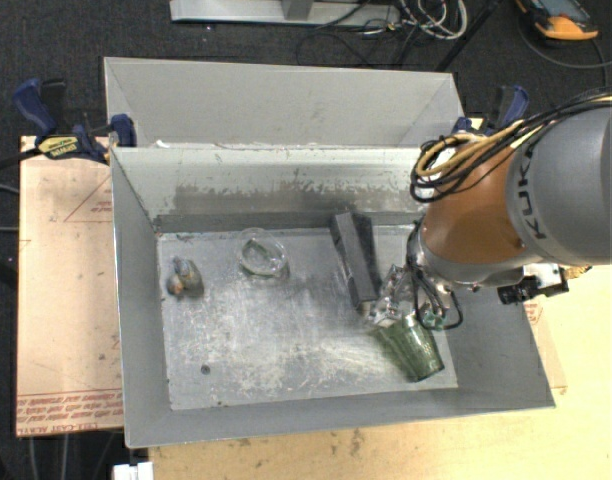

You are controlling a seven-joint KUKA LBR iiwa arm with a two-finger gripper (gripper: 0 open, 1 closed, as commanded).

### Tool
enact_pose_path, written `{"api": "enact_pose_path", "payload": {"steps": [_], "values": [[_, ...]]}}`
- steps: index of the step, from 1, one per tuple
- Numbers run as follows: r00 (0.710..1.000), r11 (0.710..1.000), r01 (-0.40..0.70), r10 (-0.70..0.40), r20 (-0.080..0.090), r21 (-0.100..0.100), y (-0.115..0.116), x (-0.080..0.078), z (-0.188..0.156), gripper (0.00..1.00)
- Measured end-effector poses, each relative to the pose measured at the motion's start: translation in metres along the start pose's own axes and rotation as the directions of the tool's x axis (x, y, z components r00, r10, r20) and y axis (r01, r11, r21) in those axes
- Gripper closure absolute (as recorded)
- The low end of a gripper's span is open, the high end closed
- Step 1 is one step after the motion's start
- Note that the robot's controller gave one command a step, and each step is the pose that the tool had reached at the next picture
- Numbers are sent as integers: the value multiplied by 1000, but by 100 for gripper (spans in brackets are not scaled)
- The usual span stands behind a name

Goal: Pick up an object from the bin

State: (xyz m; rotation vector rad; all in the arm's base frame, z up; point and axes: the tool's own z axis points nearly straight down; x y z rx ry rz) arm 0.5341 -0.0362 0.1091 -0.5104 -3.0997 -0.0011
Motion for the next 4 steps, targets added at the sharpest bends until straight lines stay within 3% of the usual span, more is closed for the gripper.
{"api": "enact_pose_path", "payload": {"steps": [1, 2, 3, 4], "values": [[1000, 1000, 0, 0, 0, 0, 0, 0, 0, 100], [997, 997, -72, 72, -2, 0, -2, 0, -8, 100], [987, 987, -160, 160, -2, 0, -18, -2, -47, 100], [998, 998, -59, 59, 2, 3, 12, -1, -81, 100]]}}
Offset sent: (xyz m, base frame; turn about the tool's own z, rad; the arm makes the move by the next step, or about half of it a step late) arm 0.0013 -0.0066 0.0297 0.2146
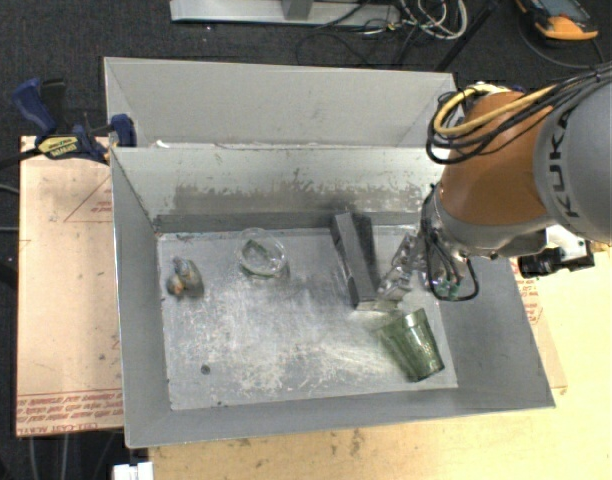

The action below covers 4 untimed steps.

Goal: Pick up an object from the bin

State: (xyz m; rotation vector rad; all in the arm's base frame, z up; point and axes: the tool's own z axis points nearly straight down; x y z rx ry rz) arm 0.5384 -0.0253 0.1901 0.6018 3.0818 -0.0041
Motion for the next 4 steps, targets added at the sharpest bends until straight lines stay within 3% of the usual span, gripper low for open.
{"api": "enact_pose_path", "payload": {"steps": [1, 2, 3, 4], "values": [[995, 995, 100, -100, 10, -10, 13, -15, 24, 100], [996, 996, 91, -91, -3, 2, 23, 3, 52, 100], [992, 992, 126, -126, 3, -6, 116, -78, 77, 0], [992, 992, 124, -124, 1, -4, 114, -77, 76, 0]]}}
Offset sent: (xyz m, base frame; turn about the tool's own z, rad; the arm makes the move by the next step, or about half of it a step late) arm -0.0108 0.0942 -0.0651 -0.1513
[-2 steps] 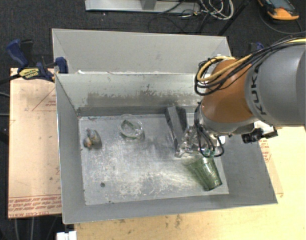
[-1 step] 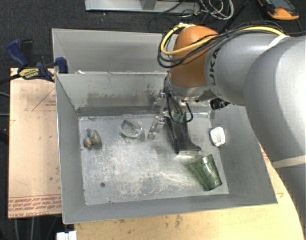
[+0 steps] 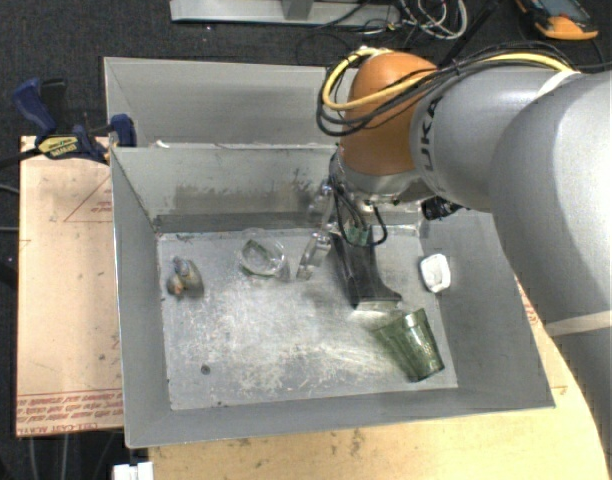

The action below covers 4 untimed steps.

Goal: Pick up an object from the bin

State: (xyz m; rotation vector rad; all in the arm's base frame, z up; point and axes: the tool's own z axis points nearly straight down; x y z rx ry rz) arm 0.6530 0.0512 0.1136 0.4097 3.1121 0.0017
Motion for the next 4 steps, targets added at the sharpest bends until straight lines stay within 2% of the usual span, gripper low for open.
{"api": "enact_pose_path", "payload": {"steps": [2, 3, 4], "values": [[995, 995, 97, -97, 3, 1, 24, 5, 15, 0], [997, 997, 79, -79, -11, 3, 21, 32, -23, 0], [999, 999, 39, -39, 17, -6, 43, 38, -36, 0]]}}
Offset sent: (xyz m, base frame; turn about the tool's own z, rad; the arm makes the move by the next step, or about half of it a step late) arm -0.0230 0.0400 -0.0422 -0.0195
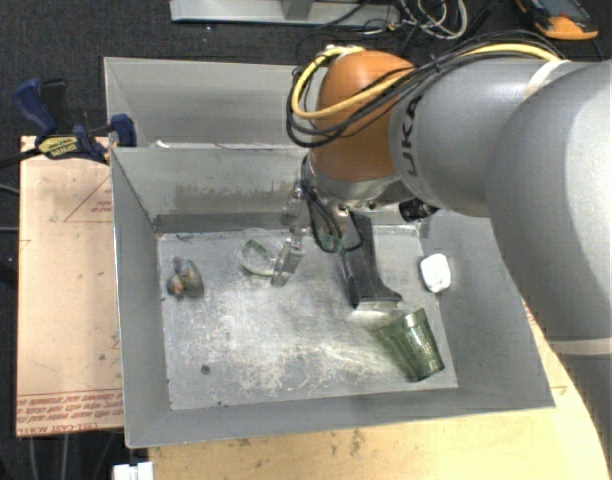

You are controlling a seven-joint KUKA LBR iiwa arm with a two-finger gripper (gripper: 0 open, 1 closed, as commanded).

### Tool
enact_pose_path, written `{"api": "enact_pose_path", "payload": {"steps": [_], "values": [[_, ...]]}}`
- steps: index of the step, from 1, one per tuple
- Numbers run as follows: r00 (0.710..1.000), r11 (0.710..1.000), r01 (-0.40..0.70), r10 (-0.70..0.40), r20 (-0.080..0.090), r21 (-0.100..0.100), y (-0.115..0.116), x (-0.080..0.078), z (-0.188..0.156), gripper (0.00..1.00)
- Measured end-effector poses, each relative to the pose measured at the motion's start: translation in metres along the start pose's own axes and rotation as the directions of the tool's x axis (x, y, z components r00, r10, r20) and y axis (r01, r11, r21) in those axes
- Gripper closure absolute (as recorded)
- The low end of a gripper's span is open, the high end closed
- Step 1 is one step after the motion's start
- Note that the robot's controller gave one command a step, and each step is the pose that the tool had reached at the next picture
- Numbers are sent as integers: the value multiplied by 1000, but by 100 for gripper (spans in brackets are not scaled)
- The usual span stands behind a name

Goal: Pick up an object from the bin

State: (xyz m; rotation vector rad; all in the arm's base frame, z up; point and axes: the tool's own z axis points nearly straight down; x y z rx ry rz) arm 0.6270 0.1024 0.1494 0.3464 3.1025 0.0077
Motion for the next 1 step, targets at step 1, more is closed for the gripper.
{"api": "enact_pose_path", "payload": {"steps": [1], "values": [[997, 997, 78, -78, -13, 3, 31, -4, 58, 0]]}}
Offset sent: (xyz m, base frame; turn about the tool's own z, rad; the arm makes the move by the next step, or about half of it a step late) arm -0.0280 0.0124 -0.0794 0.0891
